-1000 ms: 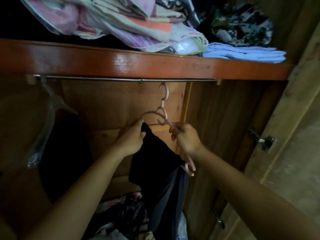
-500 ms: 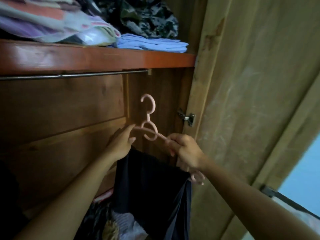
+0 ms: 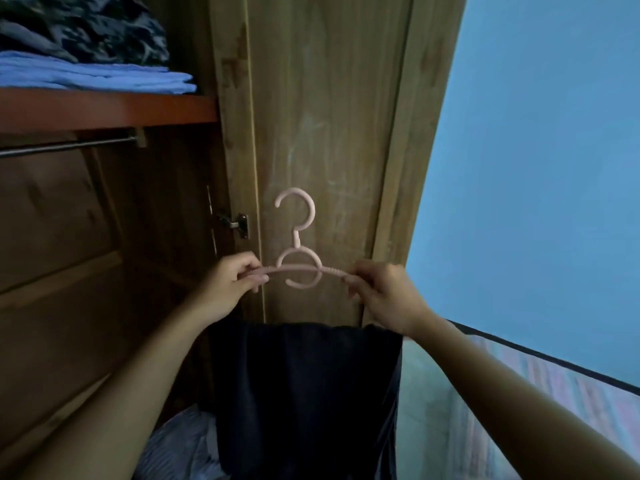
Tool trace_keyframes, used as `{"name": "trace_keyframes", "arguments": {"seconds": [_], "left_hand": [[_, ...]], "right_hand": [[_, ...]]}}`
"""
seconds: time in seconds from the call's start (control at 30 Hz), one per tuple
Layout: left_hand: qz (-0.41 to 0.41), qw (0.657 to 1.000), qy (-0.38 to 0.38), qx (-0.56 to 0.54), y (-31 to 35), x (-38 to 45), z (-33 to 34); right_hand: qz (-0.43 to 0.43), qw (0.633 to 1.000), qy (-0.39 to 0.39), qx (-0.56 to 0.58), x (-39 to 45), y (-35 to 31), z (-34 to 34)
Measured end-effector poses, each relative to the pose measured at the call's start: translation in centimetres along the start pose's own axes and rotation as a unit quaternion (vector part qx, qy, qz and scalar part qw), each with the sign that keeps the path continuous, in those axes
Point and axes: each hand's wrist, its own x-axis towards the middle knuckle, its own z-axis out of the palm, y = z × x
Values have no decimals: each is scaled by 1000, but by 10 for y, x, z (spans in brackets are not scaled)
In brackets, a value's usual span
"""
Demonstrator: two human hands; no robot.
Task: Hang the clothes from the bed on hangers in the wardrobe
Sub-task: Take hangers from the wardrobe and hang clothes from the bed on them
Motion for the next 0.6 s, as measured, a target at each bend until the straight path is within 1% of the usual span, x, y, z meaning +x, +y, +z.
{"name": "trace_keyframes", "arguments": {"seconds": [0.13, 0.23, 0.4, 0.5, 0.6], "left_hand": [[5, 999, -9, -41, 37, 4, 38], [17, 997, -26, -68, 62, 10, 66], [44, 989, -87, -113, 107, 22, 105], [102, 977, -130, -132, 130, 34, 119], [154, 963, -167, -147, 149, 45, 132]], "right_hand": [[42, 996, 50, 53, -33, 23, -38], [73, 993, 75, 55, -56, 40, -65], [134, 984, 104, 58, -99, 55, -111], [161, 980, 113, 38, -121, 54, -135], [188, 971, 145, 6, -141, 44, -153]]}}
